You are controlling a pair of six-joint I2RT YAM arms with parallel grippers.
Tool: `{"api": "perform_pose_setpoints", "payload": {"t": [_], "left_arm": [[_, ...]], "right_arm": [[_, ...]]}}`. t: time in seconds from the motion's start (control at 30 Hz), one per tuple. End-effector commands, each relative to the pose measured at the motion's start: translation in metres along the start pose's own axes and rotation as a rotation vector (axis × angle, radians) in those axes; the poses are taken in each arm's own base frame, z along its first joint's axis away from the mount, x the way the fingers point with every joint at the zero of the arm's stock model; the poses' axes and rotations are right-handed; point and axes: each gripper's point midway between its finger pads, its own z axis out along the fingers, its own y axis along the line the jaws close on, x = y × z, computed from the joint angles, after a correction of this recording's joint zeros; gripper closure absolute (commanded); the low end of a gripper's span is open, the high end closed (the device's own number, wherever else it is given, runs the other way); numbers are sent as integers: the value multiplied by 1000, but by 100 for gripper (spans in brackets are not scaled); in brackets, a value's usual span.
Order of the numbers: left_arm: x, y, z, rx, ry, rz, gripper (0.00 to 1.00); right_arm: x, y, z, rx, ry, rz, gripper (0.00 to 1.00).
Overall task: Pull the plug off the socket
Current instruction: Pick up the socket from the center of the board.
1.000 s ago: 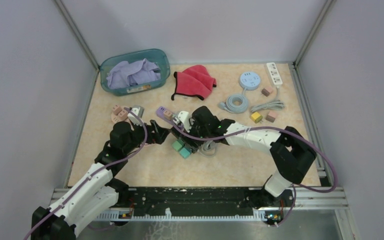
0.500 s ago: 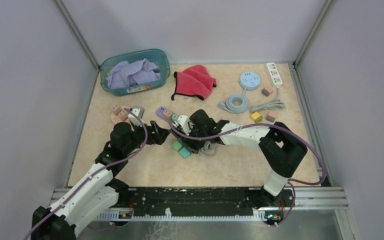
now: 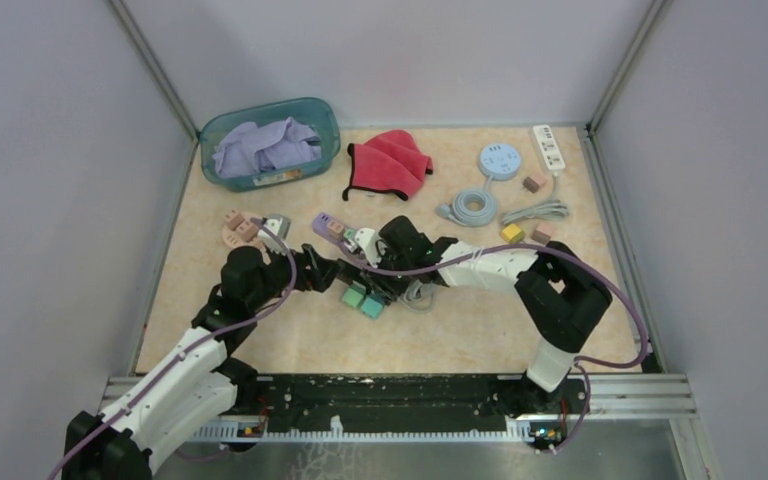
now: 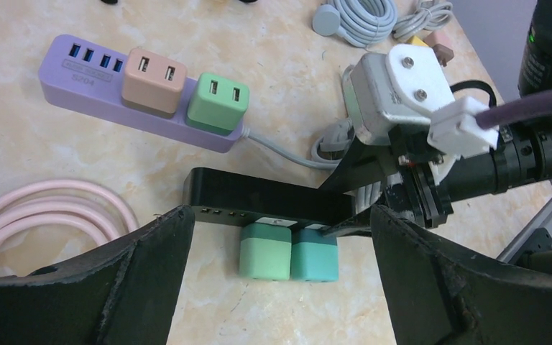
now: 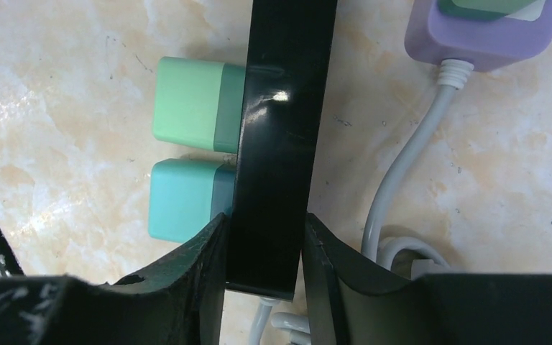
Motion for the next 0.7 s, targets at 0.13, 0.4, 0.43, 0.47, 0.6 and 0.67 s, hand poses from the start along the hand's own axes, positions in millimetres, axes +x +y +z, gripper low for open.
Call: {"api": "perform_pose_setpoints", "payload": {"t": [0.13, 0.4, 0.43, 0.47, 0.6, 0.67], "left_arm": [[-6, -38, -2, 230, -31, 38, 4], [-7, -76, -10, 493, -82, 117, 3], [-6, -77, -9, 497, -79, 121, 3], [-5, -77, -8, 506, -74, 126, 3], [5, -83, -6, 570, -42, 118, 2], [11, -87, -6, 615, -16, 102, 2]], "right_arm": [[-23, -14, -34, -78, -79, -38, 100], [-17, 2, -74, -382, -141, -123, 100], [-17, 0, -81, -401, -157, -127, 100], [-16, 0, -88, -418, -168, -134, 100], [-13, -8, -110, -433, -215, -135, 100], [-13, -12, -122, -447, -246, -124, 100]]}}
